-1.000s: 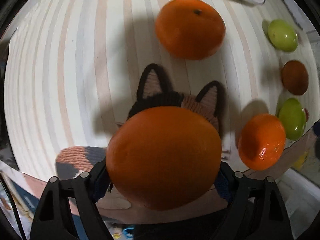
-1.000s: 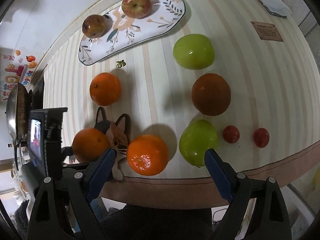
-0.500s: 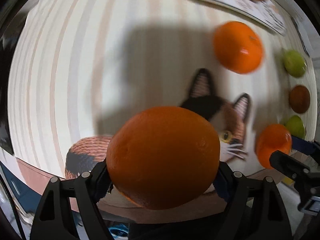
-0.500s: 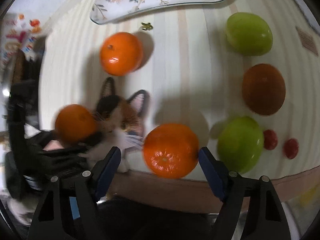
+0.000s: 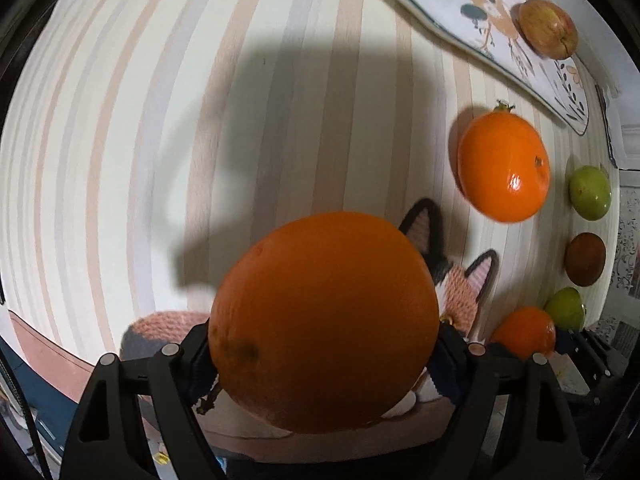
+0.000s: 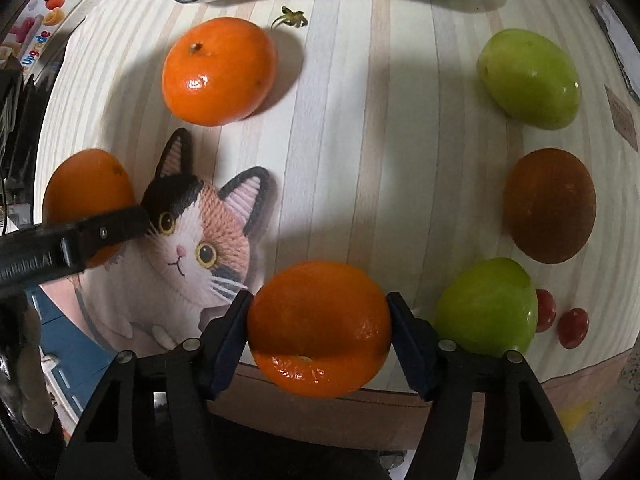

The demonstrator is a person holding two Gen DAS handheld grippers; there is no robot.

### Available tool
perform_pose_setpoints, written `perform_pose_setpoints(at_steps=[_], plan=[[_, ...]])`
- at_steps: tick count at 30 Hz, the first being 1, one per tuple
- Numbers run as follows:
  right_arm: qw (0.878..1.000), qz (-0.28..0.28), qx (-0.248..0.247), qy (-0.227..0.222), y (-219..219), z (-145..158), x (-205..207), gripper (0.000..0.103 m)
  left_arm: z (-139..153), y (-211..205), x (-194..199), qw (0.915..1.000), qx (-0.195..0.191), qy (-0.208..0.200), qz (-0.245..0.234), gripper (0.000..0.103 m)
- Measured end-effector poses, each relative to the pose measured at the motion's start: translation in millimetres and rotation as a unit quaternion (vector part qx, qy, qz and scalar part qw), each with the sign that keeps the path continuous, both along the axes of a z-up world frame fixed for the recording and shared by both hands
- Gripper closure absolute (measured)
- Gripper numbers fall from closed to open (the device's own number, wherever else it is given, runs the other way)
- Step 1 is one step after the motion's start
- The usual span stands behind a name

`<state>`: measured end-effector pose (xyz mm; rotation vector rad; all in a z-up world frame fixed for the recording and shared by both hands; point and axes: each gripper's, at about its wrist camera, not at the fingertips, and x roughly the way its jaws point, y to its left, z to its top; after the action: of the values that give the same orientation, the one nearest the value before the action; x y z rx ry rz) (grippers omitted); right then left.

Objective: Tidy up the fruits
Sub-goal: 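Grasp the large orange with the left tool while the right tool grasps a tangerine, then place the orange and tangerine on the floral plate and open both tools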

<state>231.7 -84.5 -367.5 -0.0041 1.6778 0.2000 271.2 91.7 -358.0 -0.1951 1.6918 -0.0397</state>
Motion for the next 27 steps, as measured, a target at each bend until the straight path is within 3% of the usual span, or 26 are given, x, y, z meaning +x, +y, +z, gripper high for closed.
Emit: perform_pose_setpoints(at_steps=[8,15,21,27], plan=[[1.0,-0.012,0.013,-0.021,-6.1,9.0,-5.7,0.035,23.3,-19.7,-6.3,0.9984,0.026,-0.045,-0.024,0.02],[0.997,-0.039,0.044,-0.054,-23.9,39.5,13.1,0.035,79.9,-27.7,10.0,0.9949,-0.008,-0.094,-0.034,0.02],[0.991,-0.062,0.059,-0.1,-39.7,75.1,66.4,0.035,106.9,-46.4,86.9,0.9921,-0.036,-0.113,-0.041,0.02],[0.988,-0.06,0.035,-0.136,-47.8,83.3,124.6,0.035,91.1,-60.7,143.8,0.9935,-0.036,-0.093,-0.054,0.02]])
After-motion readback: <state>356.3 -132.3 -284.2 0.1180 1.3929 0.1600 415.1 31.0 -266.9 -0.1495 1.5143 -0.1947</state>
